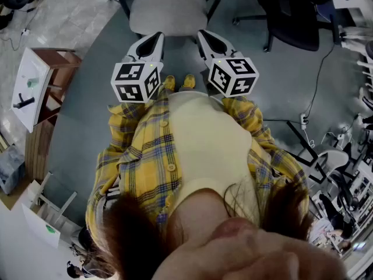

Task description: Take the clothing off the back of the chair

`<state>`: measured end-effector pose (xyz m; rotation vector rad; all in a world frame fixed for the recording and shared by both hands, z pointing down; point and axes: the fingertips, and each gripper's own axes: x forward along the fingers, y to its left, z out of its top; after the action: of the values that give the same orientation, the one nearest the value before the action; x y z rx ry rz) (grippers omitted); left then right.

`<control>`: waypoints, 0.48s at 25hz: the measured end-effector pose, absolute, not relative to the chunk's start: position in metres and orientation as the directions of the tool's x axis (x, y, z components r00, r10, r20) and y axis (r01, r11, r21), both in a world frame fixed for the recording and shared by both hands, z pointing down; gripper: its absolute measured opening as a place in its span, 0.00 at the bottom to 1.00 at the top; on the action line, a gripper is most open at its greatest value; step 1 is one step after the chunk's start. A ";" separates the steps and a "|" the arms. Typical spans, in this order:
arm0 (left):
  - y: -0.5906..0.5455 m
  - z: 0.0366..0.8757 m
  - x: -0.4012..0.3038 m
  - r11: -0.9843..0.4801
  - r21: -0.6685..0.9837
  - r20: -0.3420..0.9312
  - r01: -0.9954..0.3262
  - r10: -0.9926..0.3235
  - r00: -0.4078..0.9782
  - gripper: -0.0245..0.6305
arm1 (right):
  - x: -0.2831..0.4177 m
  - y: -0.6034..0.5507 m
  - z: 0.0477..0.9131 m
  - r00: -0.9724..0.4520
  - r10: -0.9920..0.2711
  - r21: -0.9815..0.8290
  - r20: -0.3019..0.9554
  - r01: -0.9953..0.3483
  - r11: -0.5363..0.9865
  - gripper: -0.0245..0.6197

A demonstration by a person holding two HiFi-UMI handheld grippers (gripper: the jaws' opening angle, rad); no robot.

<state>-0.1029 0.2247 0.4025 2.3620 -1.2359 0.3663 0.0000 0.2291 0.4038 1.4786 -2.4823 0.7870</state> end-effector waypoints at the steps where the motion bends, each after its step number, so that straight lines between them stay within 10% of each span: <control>1: 0.224 0.403 -0.103 -0.499 0.265 0.427 -0.825 -0.707 0.564 0.04 | 0.000 0.228 0.404 -0.505 -0.776 -0.361 0.378 -0.852 0.379 0.06; 12: 0.210 0.409 -0.074 -0.508 0.306 0.460 -0.805 -0.662 0.592 0.04 | 0.010 0.214 0.404 -0.541 -0.756 -0.370 0.369 -0.832 0.414 0.06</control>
<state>-0.0741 0.2104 0.4094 2.3309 -1.1659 0.3907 0.0104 0.2135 0.4045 1.4239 -2.5176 0.7859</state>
